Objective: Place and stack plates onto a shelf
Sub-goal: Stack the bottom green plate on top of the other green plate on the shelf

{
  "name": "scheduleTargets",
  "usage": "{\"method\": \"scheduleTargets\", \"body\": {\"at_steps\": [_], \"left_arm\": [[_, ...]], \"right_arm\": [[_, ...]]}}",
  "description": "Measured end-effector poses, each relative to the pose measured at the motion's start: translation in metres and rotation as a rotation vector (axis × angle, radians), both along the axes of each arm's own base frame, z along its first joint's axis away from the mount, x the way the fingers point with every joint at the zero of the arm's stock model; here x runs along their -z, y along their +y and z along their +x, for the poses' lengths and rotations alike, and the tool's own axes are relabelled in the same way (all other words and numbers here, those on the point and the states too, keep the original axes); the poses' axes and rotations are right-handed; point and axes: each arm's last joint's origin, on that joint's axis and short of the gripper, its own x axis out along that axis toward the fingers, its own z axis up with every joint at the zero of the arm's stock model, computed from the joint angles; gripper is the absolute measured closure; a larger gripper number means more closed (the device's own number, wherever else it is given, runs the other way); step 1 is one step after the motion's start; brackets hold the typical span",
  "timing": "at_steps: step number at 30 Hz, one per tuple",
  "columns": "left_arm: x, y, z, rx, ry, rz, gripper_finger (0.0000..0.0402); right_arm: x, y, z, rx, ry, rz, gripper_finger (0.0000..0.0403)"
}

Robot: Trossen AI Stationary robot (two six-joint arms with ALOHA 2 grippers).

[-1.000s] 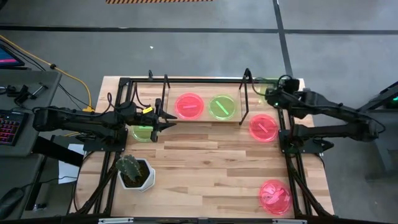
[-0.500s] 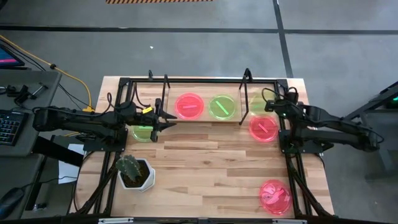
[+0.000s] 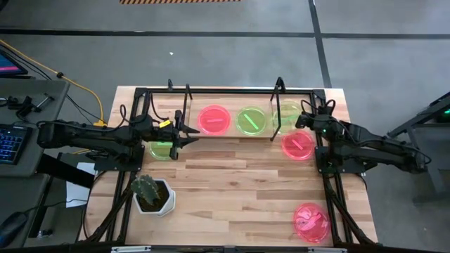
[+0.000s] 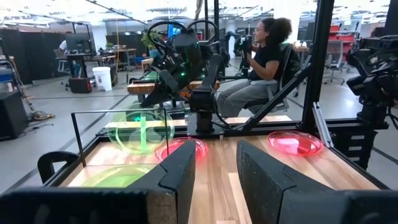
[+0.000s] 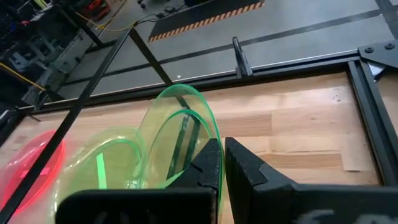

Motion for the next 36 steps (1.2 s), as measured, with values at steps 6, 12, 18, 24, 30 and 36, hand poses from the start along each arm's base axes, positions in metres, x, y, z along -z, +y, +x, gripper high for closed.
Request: {"method": "scheduleTargets", "body": {"at_steps": [6,12,18,24,30,36], "left_arm": [[0.0,0.0,0.0,0.0,0.001,-0.004,0.0296],[0.001,0.0,0.0,0.0,0.007,-0.005,0.0296],[0.001,0.0,0.0,0.0,0.008,-0.006,0.0296],[0.001,0.0,0.0,0.0,0.008,-0.006,0.0296],[0.001,0.0,0.0,0.0,0.008,-0.006,0.0296],[0.001,0.0,0.0,0.0,0.008,-0.006,0.0296]], "right_arm": [[0.0,0.0,0.001,0.005,-0.004,-0.001,0.0403],[0.0,0.0,0.001,0.02,-0.018,0.006,0.0403],[0.0,-0.004,0.01,0.028,-0.047,0.012,0.0403],[0.002,-0.008,0.026,-0.01,-0.038,0.014,0.0403],[0.008,-0.012,0.039,-0.026,-0.012,0.034,0.0403],[0.008,-0.015,0.048,-0.027,-0.023,0.014,0.0403]]}}
